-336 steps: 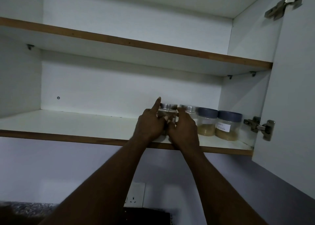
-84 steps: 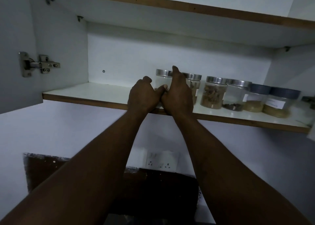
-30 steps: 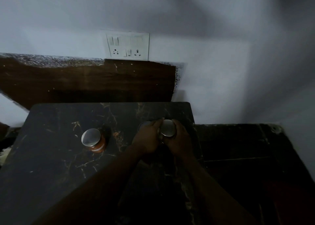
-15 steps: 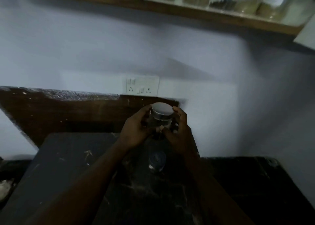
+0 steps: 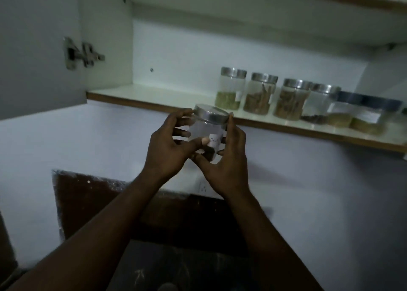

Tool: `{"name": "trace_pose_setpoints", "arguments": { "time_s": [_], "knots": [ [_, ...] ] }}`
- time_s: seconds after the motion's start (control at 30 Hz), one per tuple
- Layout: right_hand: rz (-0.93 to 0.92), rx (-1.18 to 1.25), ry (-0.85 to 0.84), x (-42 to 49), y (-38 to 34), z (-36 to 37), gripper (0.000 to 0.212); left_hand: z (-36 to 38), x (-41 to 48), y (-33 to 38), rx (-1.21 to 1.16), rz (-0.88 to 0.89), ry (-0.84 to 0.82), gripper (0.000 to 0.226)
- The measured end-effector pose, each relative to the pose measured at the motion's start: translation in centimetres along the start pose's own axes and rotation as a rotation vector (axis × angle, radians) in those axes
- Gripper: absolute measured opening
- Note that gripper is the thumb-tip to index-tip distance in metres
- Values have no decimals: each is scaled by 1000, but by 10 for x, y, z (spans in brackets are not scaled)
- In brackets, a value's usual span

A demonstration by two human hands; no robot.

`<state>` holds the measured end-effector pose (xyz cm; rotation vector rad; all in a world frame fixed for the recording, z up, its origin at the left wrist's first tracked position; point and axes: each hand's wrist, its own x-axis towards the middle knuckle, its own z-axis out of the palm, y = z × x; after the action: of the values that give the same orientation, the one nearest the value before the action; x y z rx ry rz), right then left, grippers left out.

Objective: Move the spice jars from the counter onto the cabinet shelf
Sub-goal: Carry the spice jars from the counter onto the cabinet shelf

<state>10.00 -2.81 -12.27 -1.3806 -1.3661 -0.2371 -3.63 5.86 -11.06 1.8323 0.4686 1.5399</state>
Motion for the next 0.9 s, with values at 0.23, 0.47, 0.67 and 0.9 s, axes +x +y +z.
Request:
{"name": "trace_pose_setpoints", "arguments": {
  "time_s": [0.23,0.47,0.67,0.9],
  "knots": [
    [-105,-108,78,93,-39,8,110,-16,82,39,54,104,141,73],
    [64,-275,-53,143,-17,24,77,9,139,12,282,-103,28,84],
    [113,-413,4,154,-8,32,30,31,145,-7,587,-144,88,84],
    [199,-471,48,152,-13,39,34,33,138,-7,655,-111,22,68]
  ]
}}
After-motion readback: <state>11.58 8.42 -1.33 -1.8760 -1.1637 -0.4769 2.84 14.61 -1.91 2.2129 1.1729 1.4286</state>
